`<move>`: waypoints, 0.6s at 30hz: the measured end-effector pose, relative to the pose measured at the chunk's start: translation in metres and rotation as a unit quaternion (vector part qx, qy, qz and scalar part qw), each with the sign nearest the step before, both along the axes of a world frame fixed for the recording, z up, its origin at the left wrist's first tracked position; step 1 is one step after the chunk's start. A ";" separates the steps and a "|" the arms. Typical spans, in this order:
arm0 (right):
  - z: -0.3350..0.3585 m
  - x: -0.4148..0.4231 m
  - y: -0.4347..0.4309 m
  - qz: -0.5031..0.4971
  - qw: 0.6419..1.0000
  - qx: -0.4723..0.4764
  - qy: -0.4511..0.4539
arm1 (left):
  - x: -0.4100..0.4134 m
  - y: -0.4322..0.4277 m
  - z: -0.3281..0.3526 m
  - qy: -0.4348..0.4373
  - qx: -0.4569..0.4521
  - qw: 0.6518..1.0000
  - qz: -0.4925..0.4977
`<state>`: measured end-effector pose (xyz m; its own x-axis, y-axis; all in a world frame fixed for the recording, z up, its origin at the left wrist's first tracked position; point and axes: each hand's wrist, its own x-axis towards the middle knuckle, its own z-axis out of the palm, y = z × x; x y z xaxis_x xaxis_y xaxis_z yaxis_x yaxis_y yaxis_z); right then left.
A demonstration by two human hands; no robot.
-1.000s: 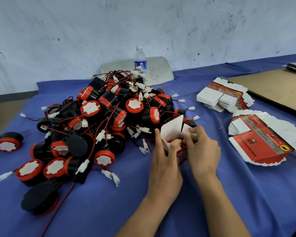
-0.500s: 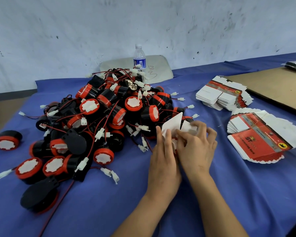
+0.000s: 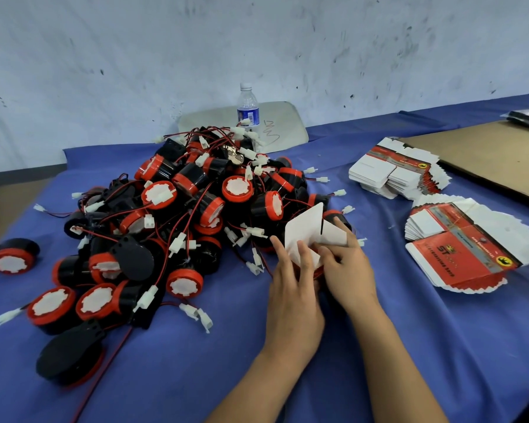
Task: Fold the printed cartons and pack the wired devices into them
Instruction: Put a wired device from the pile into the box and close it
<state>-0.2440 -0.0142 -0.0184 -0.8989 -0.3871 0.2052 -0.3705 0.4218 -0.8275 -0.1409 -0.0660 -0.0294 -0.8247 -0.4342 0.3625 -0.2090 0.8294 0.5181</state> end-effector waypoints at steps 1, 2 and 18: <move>-0.001 -0.002 0.000 0.003 0.999 -0.030 -0.011 | 0.000 0.000 0.000 -0.010 0.000 1.000 0.000; -0.001 -0.004 0.001 0.004 0.999 -0.052 -0.017 | 0.000 -0.001 0.000 -0.017 0.001 1.000 0.000; 0.006 0.011 0.001 -0.070 0.994 0.070 0.049 | 0.000 0.006 0.006 0.092 -0.074 0.989 0.095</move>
<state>-0.2327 -0.0127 -0.0126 -0.9244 -0.2910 0.2467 -0.3758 0.5835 -0.7199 -0.1404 -0.0601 -0.0233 -0.6481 -0.5062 0.5690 -0.2819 0.8535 0.4383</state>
